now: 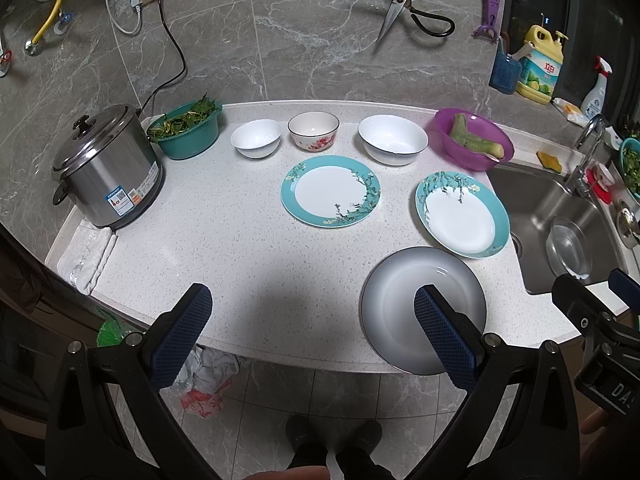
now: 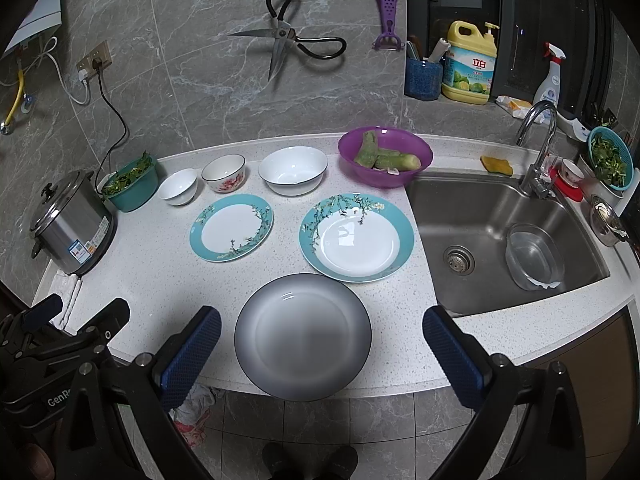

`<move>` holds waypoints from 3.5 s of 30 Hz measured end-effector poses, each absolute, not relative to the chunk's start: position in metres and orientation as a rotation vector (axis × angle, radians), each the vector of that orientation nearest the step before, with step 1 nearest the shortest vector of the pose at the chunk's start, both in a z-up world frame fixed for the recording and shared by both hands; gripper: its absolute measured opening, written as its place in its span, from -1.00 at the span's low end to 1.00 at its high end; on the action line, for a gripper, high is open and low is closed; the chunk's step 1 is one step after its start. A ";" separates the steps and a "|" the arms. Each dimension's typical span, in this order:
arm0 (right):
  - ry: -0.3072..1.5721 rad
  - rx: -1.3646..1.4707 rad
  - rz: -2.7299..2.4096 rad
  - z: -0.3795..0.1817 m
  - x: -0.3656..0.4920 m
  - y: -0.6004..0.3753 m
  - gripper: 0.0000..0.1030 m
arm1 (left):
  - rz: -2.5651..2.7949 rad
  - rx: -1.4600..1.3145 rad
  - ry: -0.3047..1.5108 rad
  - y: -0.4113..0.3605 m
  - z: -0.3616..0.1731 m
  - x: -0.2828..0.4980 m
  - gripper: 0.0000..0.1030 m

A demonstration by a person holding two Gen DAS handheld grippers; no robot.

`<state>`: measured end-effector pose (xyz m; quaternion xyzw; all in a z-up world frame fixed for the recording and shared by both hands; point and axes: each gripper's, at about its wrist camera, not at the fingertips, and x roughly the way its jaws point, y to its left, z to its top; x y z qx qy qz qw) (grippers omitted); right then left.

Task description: Organize plates and bowls

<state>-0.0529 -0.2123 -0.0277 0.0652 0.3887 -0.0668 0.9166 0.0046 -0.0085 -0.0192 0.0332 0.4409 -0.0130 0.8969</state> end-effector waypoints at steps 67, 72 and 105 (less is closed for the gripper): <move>1.142 0.786 0.277 -0.269 0.029 -0.355 -0.74 | -0.552 0.094 1.330 -0.058 -0.281 0.159 -0.44; 1.159 0.693 0.251 -0.262 0.035 -0.340 -0.69 | -0.550 0.154 1.325 -0.065 -0.282 0.167 -0.43; 1.215 0.556 0.381 -0.238 0.079 -0.212 -0.67 | -0.340 -0.014 1.332 0.108 -0.231 0.153 -0.48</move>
